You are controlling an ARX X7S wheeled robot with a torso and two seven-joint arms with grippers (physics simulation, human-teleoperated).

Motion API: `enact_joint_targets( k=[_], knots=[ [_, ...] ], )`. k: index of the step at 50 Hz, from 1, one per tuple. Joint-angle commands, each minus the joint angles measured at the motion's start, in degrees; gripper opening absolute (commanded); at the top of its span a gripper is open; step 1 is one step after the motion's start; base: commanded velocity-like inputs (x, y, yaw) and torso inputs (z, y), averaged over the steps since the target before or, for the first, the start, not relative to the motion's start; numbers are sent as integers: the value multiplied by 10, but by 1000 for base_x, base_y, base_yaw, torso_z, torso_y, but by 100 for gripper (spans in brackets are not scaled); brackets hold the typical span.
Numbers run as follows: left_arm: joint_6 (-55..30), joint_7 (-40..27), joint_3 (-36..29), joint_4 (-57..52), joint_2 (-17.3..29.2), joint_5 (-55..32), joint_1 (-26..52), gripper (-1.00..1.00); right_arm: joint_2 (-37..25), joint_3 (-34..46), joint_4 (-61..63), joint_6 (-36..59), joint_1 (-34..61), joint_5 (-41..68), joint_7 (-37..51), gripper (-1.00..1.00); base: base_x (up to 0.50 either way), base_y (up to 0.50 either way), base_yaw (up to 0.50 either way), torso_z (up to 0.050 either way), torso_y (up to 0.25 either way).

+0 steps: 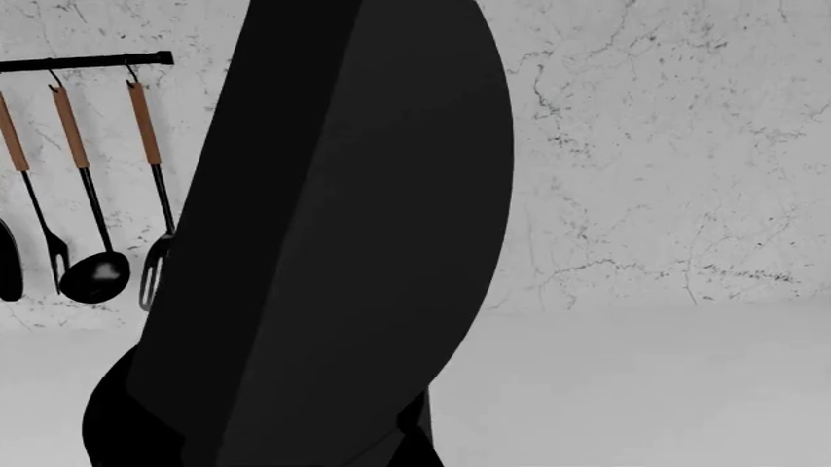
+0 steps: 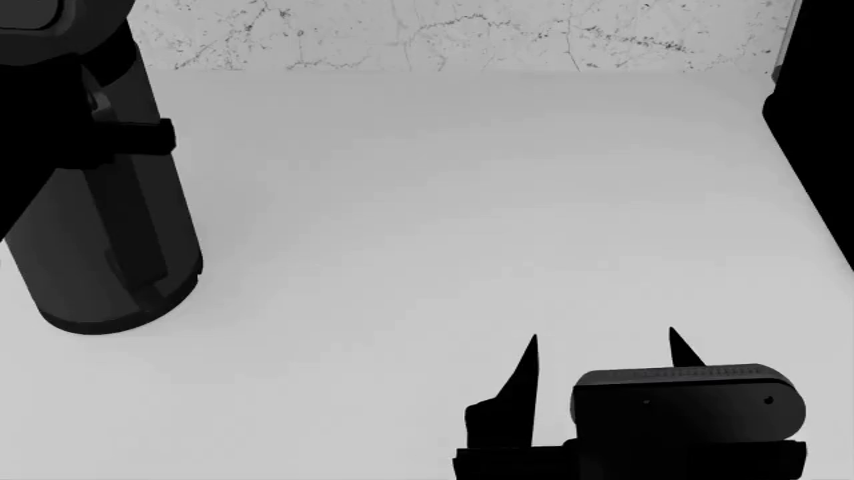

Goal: Press the button to open the lid of the electric kettle.

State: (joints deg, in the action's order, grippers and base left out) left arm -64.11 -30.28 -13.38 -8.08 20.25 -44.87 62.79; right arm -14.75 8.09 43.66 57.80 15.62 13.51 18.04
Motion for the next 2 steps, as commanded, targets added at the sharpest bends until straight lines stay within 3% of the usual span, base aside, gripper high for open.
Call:
enact_joint_targets(
  k=[1, 2],
  knots=[
    [-27, -22, -4, 20, 5, -18, -27, -100, -2, -1, -2, -2, 0, 3, 1, 100, 0, 0, 0, 0, 0],
    [-28, -23, -4, 19, 5, -19, -25, -100, -3, -1, -1, -1, 0, 3, 1, 100, 0, 3, 0, 0, 0]
  ],
)
